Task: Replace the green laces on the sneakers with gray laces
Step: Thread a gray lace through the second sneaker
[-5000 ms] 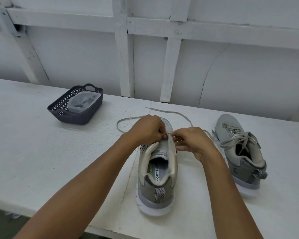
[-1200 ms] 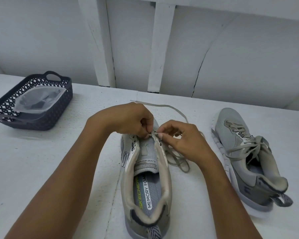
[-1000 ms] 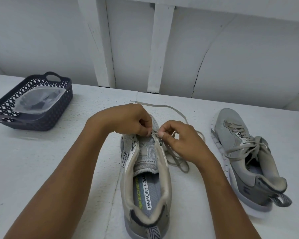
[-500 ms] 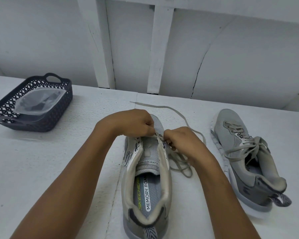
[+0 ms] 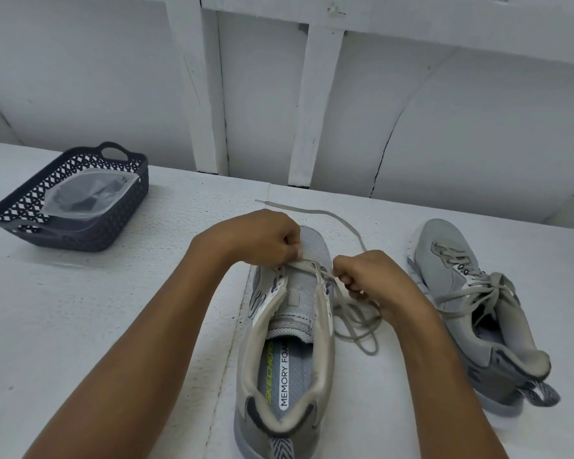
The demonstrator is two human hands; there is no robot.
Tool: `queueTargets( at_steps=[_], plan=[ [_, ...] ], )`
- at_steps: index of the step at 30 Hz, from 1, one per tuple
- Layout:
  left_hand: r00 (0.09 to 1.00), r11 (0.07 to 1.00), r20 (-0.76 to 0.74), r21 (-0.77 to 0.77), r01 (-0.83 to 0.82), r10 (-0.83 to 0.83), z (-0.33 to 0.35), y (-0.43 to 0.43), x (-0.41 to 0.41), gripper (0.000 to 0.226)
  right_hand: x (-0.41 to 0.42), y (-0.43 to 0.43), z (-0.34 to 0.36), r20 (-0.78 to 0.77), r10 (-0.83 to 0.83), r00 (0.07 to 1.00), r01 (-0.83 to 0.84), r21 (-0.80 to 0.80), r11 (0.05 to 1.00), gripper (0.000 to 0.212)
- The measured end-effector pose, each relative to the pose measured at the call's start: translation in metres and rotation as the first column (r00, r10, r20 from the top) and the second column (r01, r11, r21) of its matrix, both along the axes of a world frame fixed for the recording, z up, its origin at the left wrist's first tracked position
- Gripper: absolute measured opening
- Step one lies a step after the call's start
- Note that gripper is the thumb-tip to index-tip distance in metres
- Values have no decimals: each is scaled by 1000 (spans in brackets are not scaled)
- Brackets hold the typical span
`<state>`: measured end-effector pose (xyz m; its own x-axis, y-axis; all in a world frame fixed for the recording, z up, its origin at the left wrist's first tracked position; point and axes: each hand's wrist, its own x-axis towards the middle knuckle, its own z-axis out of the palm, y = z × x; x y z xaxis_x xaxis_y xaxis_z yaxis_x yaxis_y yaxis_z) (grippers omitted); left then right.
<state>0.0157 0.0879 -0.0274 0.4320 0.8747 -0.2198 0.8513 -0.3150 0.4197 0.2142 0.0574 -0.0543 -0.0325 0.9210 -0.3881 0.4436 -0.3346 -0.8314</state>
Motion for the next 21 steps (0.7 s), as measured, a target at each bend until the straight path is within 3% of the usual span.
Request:
queueTargets(
  at_steps=[6, 12, 16, 19, 21],
  plan=[
    [995, 999, 93, 14, -48, 46, -3, 4, -6, 6, 10, 4, -2, 108, 107, 988, -107, -13, 994, 24],
    [949, 977, 238, 13, -215, 205, -13, 11, -20, 9, 9, 32, -16, 242, -60, 969, -17, 302, 953, 4],
    [938, 974, 263, -86, -210, 225, -20, 14, -25, 28, 1, 66, -33, 347, -90, 934, -81, 449, 890, 26],
    [943, 970, 236, -109, -215, 235, -25, 14, -24, 37, -5, 85, -44, 536, -30, 844, -208, 379, 902, 47],
    [935, 969, 268, -145, -201, 234, -28, 14, -24, 35, -7, 93, -47, 634, -19, 773, -257, 341, 904, 49]
  ],
)
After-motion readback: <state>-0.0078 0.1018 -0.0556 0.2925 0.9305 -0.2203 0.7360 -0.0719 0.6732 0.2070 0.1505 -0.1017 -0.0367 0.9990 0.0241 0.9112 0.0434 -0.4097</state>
